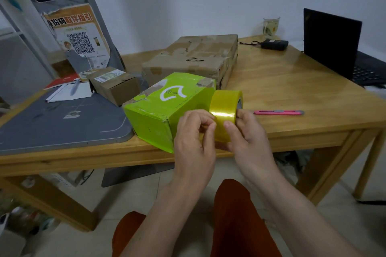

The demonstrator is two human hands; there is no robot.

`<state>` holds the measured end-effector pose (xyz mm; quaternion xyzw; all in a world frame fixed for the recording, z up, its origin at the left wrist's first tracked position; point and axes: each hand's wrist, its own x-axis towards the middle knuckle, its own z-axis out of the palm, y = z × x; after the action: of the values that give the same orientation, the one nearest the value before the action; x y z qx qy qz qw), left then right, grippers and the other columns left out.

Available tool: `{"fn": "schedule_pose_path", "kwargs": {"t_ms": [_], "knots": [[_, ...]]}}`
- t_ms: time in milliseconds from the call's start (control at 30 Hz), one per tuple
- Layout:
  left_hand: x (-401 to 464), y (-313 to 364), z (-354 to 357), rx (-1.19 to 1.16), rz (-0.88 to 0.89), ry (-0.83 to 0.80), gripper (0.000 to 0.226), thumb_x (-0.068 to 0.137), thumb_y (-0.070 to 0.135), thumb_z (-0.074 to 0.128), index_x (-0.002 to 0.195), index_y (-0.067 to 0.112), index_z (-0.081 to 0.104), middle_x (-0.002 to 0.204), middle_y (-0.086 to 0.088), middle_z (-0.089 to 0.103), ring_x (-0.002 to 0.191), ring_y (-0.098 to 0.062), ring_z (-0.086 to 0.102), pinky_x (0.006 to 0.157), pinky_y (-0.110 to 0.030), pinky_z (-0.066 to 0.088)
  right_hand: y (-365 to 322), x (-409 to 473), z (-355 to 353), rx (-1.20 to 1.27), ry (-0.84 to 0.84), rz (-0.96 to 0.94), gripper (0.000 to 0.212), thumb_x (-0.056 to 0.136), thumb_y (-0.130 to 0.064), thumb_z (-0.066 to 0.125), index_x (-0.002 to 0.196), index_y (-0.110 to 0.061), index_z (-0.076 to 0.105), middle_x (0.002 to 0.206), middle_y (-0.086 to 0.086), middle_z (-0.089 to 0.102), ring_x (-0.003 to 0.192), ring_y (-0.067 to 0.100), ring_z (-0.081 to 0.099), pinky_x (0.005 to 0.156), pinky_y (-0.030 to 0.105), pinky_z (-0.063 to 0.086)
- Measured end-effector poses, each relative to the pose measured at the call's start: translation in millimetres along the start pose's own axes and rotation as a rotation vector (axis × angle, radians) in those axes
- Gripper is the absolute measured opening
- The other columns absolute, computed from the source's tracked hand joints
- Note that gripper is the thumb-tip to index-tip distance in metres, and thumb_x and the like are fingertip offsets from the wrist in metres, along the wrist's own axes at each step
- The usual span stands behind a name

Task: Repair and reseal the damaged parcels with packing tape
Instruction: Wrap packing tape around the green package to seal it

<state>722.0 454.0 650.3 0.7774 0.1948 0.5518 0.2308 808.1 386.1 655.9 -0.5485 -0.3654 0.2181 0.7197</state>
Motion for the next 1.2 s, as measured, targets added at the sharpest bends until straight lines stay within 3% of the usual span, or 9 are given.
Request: {"fn": "schedule_pose_path", "kwargs": {"t_ms": [133, 267, 400, 533, 700, 833, 933, 1000, 1200], "knots": [[-5, -1, 2, 0.041, 0.038, 0.013, 0.009, 0.091, 0.002, 0.054, 0.086, 0.009, 0.055, 0.094, 0.009, 0.058, 0.085, -0.019, 0.059, 0.07, -0.036, 0.048, 1, 0, 2, -0.06, 0.014, 0.002, 0.019, 0.097, -0.005, 0.05, 0.103, -0.022, 0.054, 0.1, 0.0, 0.071, 0.096, 0.018, 0.068, 0.084, 0.054, 0.054], [-2, -4, 1, -0.07, -0.029, -0.034, 0.01, 0.092, 0.004, 0.052, 0.087, 0.012, 0.052, 0.093, 0.004, 0.061, 0.087, -0.012, 0.06, 0.065, -0.043, 0.054, 1, 1, -1, 0.001, -0.007, 0.052, 0.016, 0.097, -0.005, 0.049, 0.107, -0.016, 0.054, 0.1, 0.003, 0.071, 0.096, 0.021, 0.068, 0.077, 0.048, 0.058], [1, -4, -3, -0.089, -0.052, -0.088, 0.006, 0.09, 0.003, 0.052, 0.085, 0.006, 0.052, 0.09, 0.002, 0.062, 0.086, -0.003, 0.059, 0.075, -0.018, 0.049, 1, 1, 0, 0.013, -0.006, 0.075, 0.017, 0.097, -0.006, 0.05, 0.104, -0.021, 0.055, 0.102, 0.002, 0.07, 0.097, 0.022, 0.068, 0.074, 0.043, 0.058], [4, 0, -6, -0.105, -0.046, -0.132, 0.006, 0.09, 0.001, 0.052, 0.084, 0.001, 0.052, 0.09, 0.003, 0.062, 0.086, -0.002, 0.059, 0.076, -0.016, 0.046, 1, 3, 1, -0.024, 0.008, 0.062, 0.016, 0.096, -0.007, 0.051, 0.106, -0.019, 0.055, 0.105, 0.004, 0.07, 0.098, 0.02, 0.068, 0.085, 0.055, 0.053], [4, 10, -11, -0.24, -0.175, -0.158, 0.022, 0.082, 0.003, 0.057, 0.094, 0.016, 0.046, 0.089, 0.004, 0.06, 0.085, -0.008, 0.059, 0.077, -0.025, 0.051, -4, 4, 1, 0.036, 0.016, 0.097, 0.018, 0.095, -0.001, 0.051, 0.112, -0.003, 0.054, 0.102, 0.011, 0.069, 0.087, 0.011, 0.068, 0.061, 0.021, 0.054], [7, 12, -6, -0.044, -0.211, -0.189, 0.042, 0.077, 0.007, 0.07, 0.107, 0.022, 0.044, 0.086, 0.004, 0.055, 0.082, -0.009, 0.054, 0.072, -0.011, 0.042, -6, 2, 3, 0.045, 0.011, 0.155, 0.019, 0.096, 0.0, 0.048, 0.113, -0.003, 0.056, 0.103, 0.011, 0.069, 0.091, 0.015, 0.068, 0.071, 0.027, 0.058], [12, 6, -3, 0.066, -0.134, -0.095, 0.028, 0.08, 0.015, 0.07, 0.107, 0.018, 0.062, 0.08, 0.004, 0.055, 0.077, 0.0, 0.052, 0.071, -0.005, 0.039, -6, 1, 4, 0.028, 0.002, 0.174, 0.023, 0.096, 0.001, 0.047, 0.116, -0.005, 0.056, 0.108, 0.009, 0.07, 0.1, 0.017, 0.067, 0.091, 0.045, 0.053], [13, 2, -2, 0.116, -0.072, -0.067, 0.019, 0.08, 0.015, 0.07, 0.099, 0.012, 0.072, 0.08, 0.006, 0.054, 0.074, 0.005, 0.05, 0.069, -0.003, 0.038, -7, 1, 2, 0.03, 0.003, 0.178, 0.027, 0.093, 0.006, 0.046, 0.115, -0.006, 0.056, 0.107, 0.008, 0.07, 0.1, 0.02, 0.067, 0.093, 0.051, 0.051], [11, 2, 4, 0.321, 0.121, 0.008, 0.018, 0.086, 0.024, 0.062, 0.081, 0.01, 0.073, 0.082, -0.002, 0.058, 0.08, -0.014, 0.05, 0.068, -0.019, 0.038, -5, 0, -4, -0.075, -0.026, 0.093, 0.03, 0.087, 0.011, 0.055, 0.113, -0.004, 0.053, 0.102, 0.008, 0.071, 0.09, 0.013, 0.069, 0.076, 0.031, 0.057]]}}
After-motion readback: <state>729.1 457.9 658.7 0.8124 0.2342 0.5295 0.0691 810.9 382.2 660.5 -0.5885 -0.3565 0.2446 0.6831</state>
